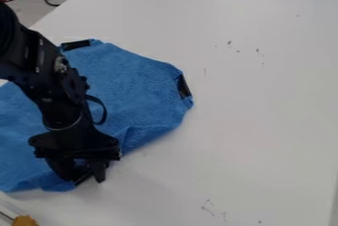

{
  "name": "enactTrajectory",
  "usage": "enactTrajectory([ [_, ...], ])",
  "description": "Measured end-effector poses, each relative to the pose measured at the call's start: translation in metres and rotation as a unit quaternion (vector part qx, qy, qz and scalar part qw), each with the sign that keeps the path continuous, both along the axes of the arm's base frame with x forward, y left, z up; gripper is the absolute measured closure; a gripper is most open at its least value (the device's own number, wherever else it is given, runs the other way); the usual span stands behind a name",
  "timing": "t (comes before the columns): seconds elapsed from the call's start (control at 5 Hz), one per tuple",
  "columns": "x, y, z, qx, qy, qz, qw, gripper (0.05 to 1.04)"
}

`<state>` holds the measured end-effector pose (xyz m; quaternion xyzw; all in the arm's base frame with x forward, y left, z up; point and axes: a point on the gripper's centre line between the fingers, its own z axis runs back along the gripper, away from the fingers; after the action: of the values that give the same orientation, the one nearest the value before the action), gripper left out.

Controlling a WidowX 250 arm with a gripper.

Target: Unfold the cloth from the right bottom

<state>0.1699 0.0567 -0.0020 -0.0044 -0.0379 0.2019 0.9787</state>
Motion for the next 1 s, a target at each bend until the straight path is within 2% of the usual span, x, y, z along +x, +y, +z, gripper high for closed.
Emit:
enactTrajectory([
  [0.2,0.0,0.0,0.002,0.0,0.0,-0.005,1.0,0.601],
  [0.4,-0.002,-0.003,0.007,0.005,0.01,-0.014,0.9998,0.712],
  [0.6,-0.002,-0.009,0.03,0.019,-0.001,-0.008,0.9998,0.817],
  [0.8,-0.007,-0.021,0.049,0.019,-0.006,0.014,0.9997,0.903],
  [1.0,-0.025,-0.04,0.049,-0.003,0.006,0.049,0.9988,0.957],
])
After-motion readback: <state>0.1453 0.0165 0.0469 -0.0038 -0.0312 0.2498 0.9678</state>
